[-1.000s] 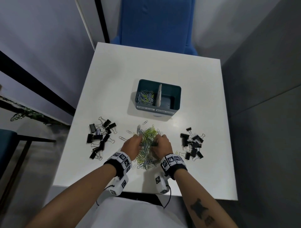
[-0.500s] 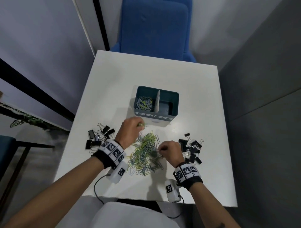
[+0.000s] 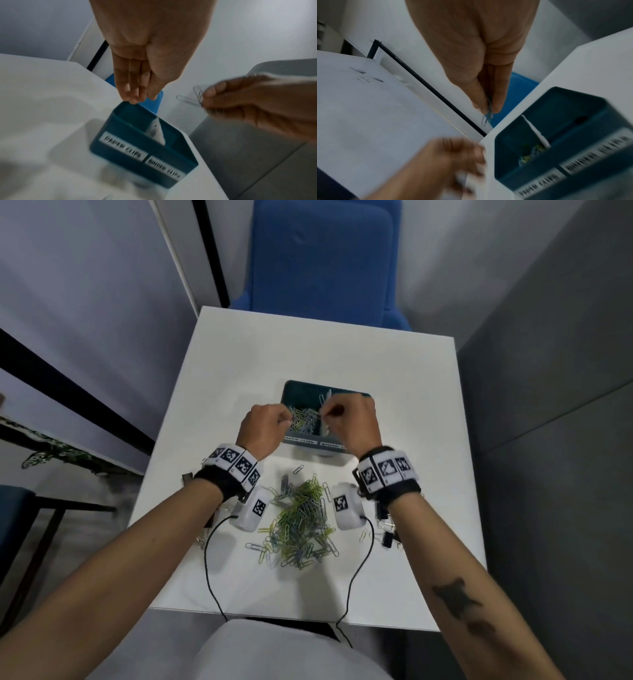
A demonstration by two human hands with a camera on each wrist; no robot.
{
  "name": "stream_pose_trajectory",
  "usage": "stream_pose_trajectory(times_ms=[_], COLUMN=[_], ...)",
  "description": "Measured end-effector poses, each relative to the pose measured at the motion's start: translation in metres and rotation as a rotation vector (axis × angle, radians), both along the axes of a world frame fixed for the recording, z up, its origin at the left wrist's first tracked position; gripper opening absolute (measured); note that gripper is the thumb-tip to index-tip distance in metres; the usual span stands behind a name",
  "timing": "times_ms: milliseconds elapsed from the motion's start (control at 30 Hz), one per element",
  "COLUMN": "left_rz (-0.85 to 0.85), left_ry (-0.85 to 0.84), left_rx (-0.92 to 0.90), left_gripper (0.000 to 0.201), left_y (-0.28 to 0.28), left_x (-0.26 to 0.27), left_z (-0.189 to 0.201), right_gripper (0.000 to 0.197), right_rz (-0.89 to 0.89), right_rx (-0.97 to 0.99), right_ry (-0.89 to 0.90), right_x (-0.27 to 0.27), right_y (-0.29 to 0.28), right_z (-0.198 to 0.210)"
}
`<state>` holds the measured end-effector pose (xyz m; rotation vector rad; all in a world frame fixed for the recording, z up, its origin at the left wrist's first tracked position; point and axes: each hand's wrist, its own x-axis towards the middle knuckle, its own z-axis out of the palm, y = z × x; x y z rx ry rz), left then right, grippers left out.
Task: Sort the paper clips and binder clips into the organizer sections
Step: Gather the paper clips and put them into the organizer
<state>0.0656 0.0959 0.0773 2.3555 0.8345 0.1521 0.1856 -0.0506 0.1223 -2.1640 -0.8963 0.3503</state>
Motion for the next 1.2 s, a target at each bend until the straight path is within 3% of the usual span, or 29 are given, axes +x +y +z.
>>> stream_pose_trajectory(times_ms=[167,367,500,633,800,933,1067,1200], left_rz=[-0.007,-0.093,-0.146,-0.178,-0.36,-0.237,-0.145,-0.326], left_ry=[0.175,0.321,0.449,0.571,0.442,0.334,0.434,0.479], left_rx=[-0.051,-0.075,-0.108,-0.179,-0.181,-0.146,-0.091,-0.015], left_gripper=[0.019,0.023,0.052,0.079,0.074,0.061,0.067,0.074], left_y=[-0.013,-0.043,-0.067,-0.09,-0.108,-0.096,-0.074,-0.065], left_x=[-0.059,-0.123,-0.146,-0.14,-0.118,-0.116,-0.127,-0.129], left_z=[-0.04,-0.081,-0.098,-0.098,-0.106,-0.099,-0.104,-0.108], right_gripper=[0.008,0.012,0.008,0.044,0.058,0.051,0.05,0.047], right_rz=[0.006,0.068,0.308,0.442,0.559,0.66,0.687,0.358], right_rx=[-0.025,-0.119,-0.265,-0.581,-0.689,-0.681,-0.508,-0.35], right_ry=[0.039,0.021,-0.013,-0.016,-0.039,-0.111,-0.049,0.084], right_x=[0.023,0.005,-0.03,-0.053,-0.071,-0.079,-0.088,-0.086], right_y=[0.035,0.024,0.004,-0.004,-0.001,-0.017,-0.047,-0.076], right_z=[-0.008,-0.04,-0.079,-0.118,-0.141,-0.151,-0.156,-0.146])
